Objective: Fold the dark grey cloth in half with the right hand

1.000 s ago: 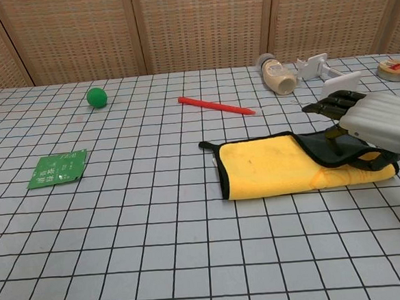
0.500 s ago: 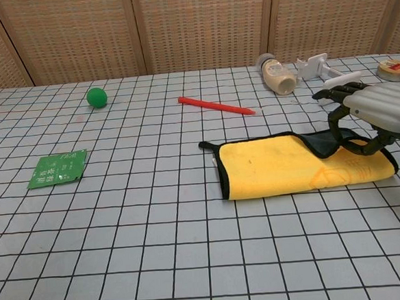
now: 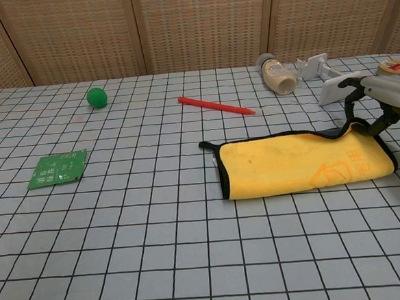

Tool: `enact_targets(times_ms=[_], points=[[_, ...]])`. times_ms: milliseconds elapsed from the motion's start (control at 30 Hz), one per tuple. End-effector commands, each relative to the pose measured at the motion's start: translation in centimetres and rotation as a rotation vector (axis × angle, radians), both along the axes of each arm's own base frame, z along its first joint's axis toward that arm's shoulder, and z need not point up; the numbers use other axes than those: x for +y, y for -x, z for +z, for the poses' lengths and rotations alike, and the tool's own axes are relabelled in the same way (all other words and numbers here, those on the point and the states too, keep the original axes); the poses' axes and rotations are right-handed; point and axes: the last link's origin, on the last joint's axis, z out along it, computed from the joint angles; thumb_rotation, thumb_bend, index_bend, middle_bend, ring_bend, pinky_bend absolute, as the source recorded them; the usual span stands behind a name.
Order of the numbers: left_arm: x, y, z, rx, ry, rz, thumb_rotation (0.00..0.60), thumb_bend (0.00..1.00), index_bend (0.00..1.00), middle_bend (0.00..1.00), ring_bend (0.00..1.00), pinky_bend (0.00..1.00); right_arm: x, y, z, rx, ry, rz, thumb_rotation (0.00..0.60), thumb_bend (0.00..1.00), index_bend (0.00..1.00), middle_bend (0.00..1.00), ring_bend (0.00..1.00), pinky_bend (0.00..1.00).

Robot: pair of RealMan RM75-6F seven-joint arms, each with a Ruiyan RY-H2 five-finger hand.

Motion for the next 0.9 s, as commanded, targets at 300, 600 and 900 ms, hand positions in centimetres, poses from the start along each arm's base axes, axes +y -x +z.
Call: enact_targets(times_ms=[300,600,900], points=[[0.0,-0.1,-0.2,0.004,0.002,0.000,0.600,0.00,0.00,0.00,0.00,0.00,-0.5,1.0,0.2,-0.041,0.007,-0.062,0.600,0.29,0.08,0.00,0.00,0.09],[-0.1,-0.2,-0.1,-0.001,0.001,-0.006,0.600,0.00,0.00,0.00,0.00,0.00,0.3,-0.7,2.8,-0.117,0.061,0.034,0.600,0.13,0.08,0.00,0.00,0.02],[-0.4,-0.6,0.2,-0.009,-0.007,-0.029,0.600,0.00,0.00,0.00,0.00,0.00,5.2,-2.3,8.4,-0.177,0.085,0.161,0.600,0.00,0.05,0.00,0.00,0.00]])
